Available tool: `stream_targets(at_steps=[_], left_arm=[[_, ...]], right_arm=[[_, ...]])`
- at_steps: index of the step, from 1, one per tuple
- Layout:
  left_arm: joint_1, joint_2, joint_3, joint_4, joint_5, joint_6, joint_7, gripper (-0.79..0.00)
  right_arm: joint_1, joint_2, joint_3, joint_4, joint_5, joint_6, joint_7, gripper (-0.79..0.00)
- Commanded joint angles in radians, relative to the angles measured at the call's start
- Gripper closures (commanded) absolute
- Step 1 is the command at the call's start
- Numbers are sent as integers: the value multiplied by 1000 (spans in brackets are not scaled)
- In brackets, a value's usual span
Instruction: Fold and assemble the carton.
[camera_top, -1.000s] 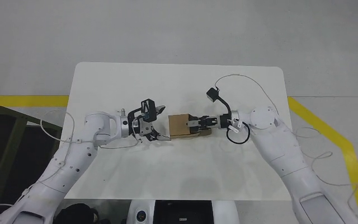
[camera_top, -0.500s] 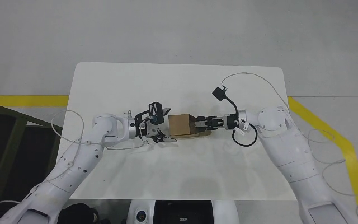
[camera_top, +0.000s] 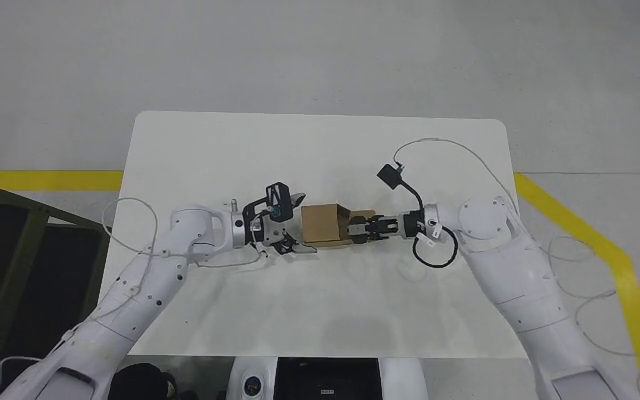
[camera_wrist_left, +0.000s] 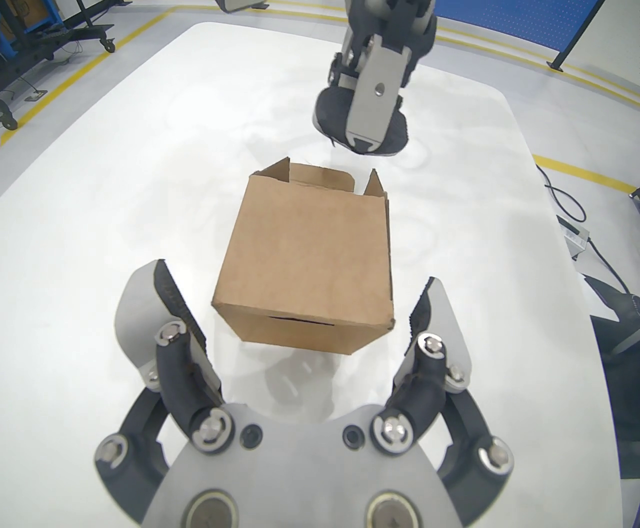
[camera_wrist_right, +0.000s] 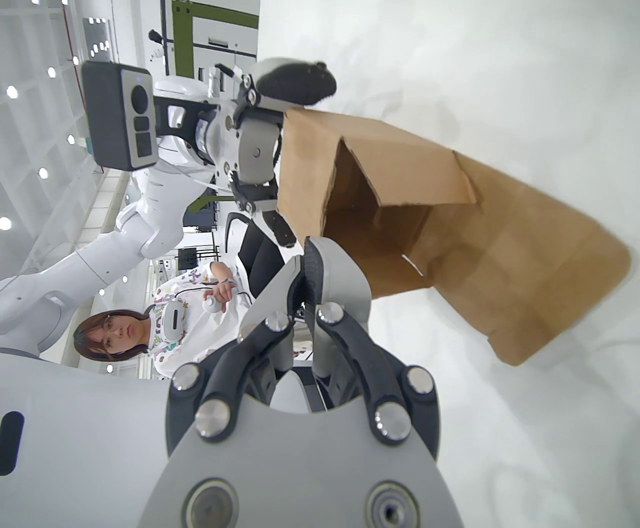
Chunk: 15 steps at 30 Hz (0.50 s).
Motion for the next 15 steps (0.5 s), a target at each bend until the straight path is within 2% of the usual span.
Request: stream_targets(at_steps=[1,8,15], left_arm=[[-6,-5,7,9,4,1,4,-785],[-25,-19,26,29,16,4,10,-785],[-35,-30,38,50,17,3,5,-785]], right_arm=[[-17,9,10,-32,-27,50,24,0],[-84,35,59,-109,-96,138,26,0],[-116,36,44,-94,-78,124,-14,0]])
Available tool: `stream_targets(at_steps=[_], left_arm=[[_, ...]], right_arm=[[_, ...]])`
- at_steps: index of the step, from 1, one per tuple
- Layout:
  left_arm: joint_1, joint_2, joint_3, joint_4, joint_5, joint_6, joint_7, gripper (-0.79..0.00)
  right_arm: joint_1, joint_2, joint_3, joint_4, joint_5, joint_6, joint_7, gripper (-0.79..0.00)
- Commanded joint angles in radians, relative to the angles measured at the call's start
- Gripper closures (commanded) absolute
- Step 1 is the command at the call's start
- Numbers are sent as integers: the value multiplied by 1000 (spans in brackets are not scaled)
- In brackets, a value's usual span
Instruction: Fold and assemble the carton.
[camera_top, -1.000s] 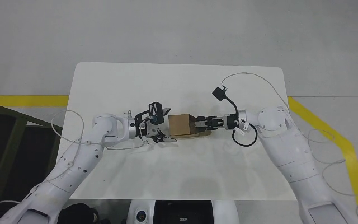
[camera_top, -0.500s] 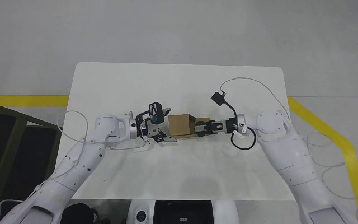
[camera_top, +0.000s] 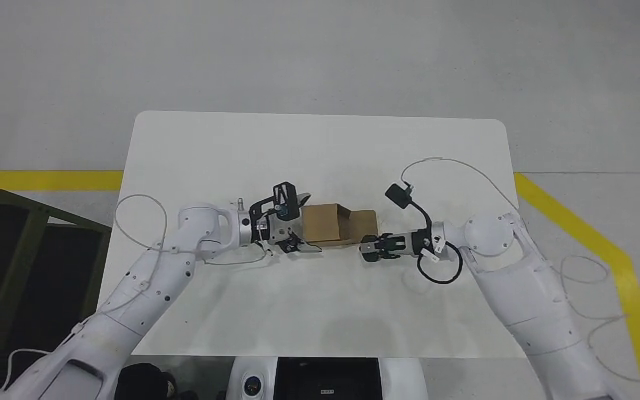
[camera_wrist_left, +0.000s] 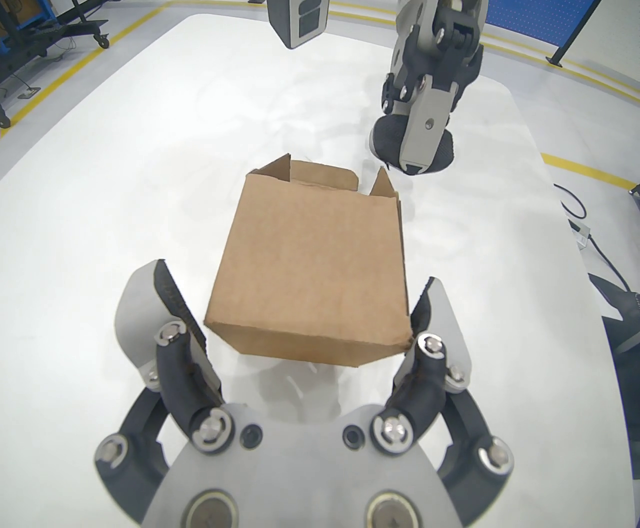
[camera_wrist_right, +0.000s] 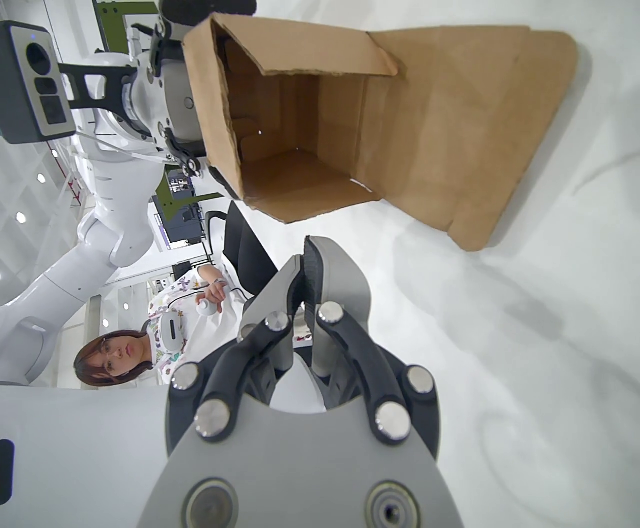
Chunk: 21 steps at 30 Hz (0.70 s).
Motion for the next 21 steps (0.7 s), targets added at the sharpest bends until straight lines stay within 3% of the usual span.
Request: stream_targets(at_steps=[1,21], left_arm=[[-2,-3,1,6,-1,-2,-2,-785],[-3,-18,-1,24,-3,-24,-17,-785]], right_arm=[[5,-3,-18,15,5,-11,-16,0],[173,-70,-214,200,33,-154,-170,0]])
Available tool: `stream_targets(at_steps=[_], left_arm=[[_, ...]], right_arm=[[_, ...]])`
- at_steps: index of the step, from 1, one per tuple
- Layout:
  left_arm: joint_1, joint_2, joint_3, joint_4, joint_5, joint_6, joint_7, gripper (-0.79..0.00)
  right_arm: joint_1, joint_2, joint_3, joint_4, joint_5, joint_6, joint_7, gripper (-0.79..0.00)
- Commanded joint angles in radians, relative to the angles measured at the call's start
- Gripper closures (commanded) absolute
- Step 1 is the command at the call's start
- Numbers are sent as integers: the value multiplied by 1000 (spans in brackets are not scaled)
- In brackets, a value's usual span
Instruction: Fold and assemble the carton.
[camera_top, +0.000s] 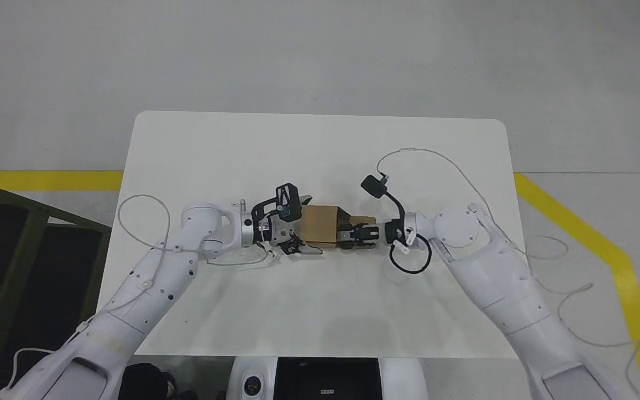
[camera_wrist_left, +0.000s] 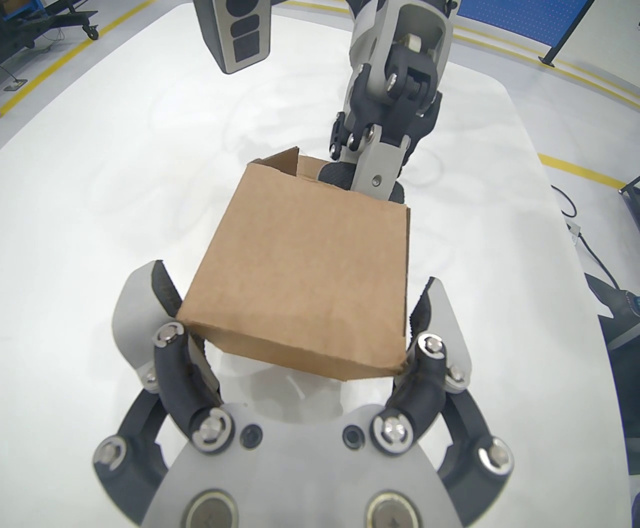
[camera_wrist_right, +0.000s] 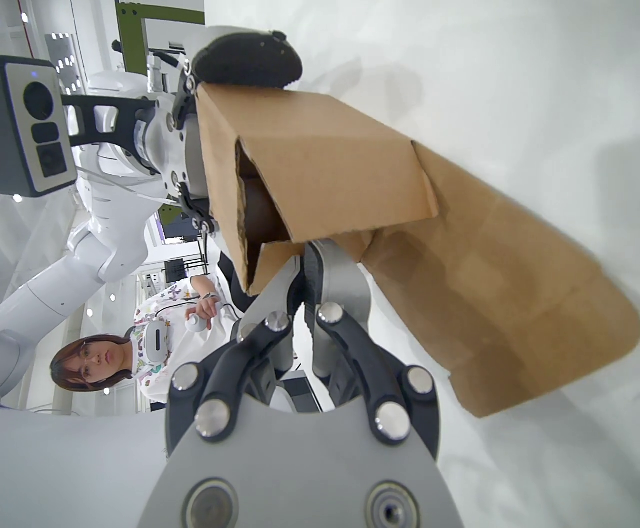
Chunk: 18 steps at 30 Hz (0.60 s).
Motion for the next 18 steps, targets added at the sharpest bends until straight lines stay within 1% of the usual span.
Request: stream_targets(at_steps=[1,6,10,13,18], left_arm=[[0,-1,-1,0,3,0,-2,-785],[3,-3,-5,2,3,-3,-5,-785],[6,-5,-11,5,0,-2,-8,-785],[8,-5,-17,8,-4,0,-8,-785],[13,-6,-25,4,-8,1,-12,-785]], right_arm=[[19,-9,-21,23,5,-15,-11,0],[54,-28,-62,69,20,-45,-28,0],[69,-34,-69,97,26,-66,-29,0],[66,-29,-54,97,31,-77,-15,0],[32,-7,0,51,26,-70,15,0]])
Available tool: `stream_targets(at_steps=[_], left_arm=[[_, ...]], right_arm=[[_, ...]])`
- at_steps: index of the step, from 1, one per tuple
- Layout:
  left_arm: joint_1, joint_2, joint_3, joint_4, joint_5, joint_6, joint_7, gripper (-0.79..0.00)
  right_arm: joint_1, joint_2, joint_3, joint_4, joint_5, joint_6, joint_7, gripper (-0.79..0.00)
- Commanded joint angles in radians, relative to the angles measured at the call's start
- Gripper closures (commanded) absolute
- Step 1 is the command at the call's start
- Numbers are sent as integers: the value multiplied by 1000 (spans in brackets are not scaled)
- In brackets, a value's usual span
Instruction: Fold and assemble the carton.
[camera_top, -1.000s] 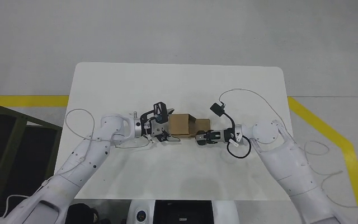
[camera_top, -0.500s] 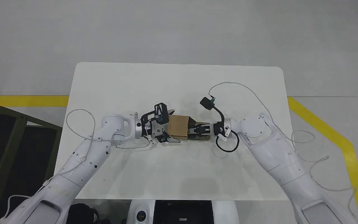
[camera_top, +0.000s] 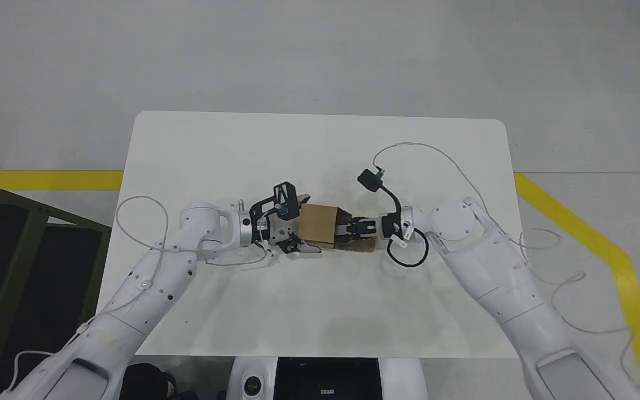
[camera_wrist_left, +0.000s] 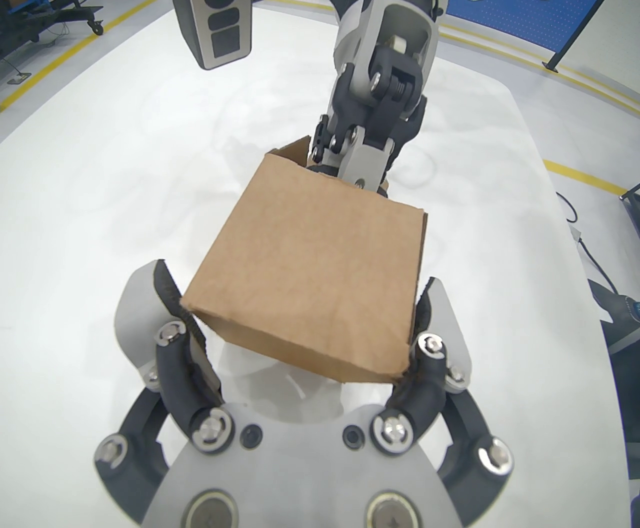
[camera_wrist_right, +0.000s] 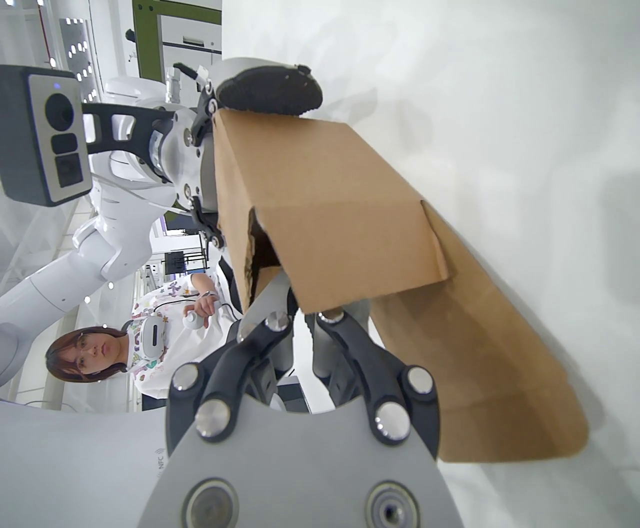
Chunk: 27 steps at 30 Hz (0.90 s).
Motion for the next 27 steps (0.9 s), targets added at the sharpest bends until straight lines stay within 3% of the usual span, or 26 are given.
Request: stream_targets(at_steps=[1,12,27], left_arm=[[2,0,-3,-3,-1,1,-2,-785],[15,-2,-18,-18,-9,-3,-12,-785],[24,-6,-28,-27,-3,-9,-25,-785]], right_arm=[[-19,11,27,-25,-4,11,10,0],[-66,37,101,-51,-38,57,-30,0],[15,-10,-18,44,24,-1,-43,0]])
